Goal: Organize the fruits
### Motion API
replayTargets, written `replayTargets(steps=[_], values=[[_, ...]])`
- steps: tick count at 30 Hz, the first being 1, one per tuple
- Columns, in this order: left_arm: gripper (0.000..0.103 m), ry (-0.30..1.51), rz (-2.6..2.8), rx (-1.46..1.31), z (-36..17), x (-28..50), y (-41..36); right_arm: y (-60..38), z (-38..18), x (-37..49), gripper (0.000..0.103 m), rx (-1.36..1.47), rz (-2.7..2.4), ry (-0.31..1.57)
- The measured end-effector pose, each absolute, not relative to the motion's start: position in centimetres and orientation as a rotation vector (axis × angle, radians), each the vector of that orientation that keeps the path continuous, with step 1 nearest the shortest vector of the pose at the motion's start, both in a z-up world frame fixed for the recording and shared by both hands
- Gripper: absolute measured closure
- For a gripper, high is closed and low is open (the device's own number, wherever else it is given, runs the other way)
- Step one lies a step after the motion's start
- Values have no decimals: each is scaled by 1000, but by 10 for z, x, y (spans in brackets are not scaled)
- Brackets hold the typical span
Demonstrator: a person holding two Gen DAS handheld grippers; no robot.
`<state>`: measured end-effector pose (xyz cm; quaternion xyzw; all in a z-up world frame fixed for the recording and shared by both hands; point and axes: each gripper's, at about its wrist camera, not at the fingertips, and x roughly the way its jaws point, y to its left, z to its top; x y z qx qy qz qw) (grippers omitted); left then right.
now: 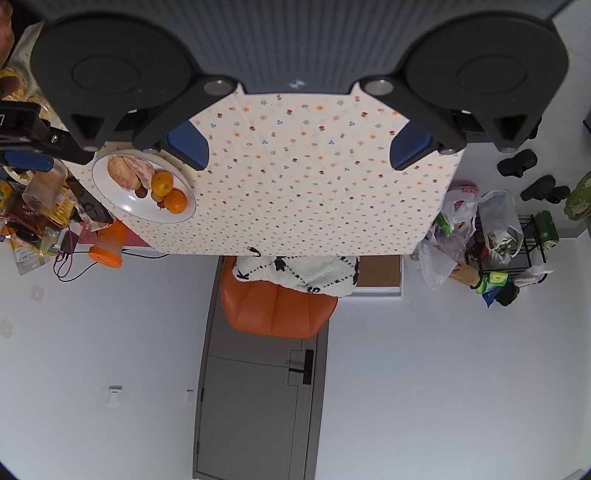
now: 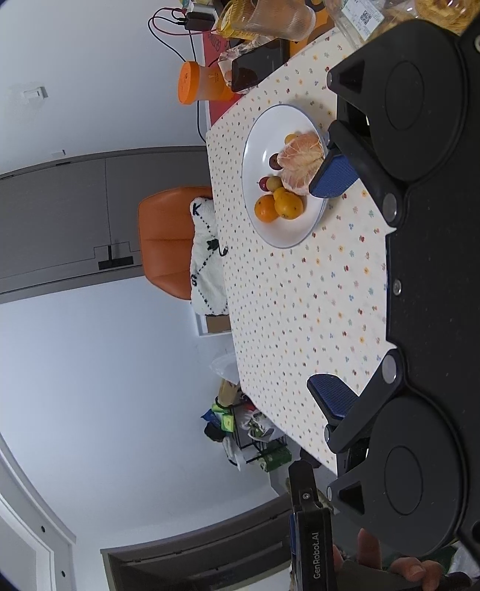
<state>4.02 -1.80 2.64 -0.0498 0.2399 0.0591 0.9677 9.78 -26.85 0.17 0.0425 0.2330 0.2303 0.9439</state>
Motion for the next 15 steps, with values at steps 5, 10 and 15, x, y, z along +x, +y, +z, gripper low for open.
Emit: replayTargets(steps=[5,10,15], values=[[0,502,99,-86,30,33,-17,-268,7,87,0,79,509,494],[0,540,54,-74,28,32,-21,-268,8,78,0,90,529,509],[0,549,38,-54,25,29,-26,-269,9,74,0,89,525,508]])
